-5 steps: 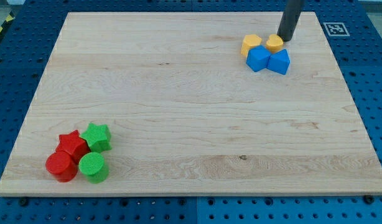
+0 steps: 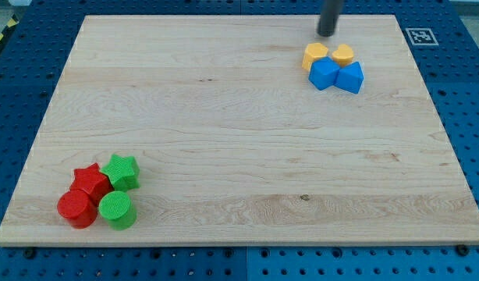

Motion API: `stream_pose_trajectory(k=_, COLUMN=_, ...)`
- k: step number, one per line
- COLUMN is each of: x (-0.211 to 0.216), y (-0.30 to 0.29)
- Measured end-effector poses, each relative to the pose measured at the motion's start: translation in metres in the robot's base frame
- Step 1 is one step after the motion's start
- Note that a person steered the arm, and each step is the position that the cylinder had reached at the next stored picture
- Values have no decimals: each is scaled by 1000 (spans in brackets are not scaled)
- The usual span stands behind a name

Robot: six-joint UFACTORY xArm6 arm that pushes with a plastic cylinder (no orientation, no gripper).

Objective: Move your arm towards the red star

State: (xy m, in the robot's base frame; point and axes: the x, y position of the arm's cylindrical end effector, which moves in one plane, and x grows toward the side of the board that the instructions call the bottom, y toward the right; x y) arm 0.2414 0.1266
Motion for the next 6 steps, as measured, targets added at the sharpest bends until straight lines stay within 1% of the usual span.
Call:
stream_pose_trajectory(k=1, x=23, y=-85)
stream_pose_trajectory(k=2, x=62, y=-169)
stream_pose_trajectory(k=3, x=119, y=-236)
stream_pose_trajectory(k=4, x=196, y=-294)
stream_pose_trajectory(k=5, x=263, y=-332)
stream_pose_trajectory(k=6, x=309, y=-375)
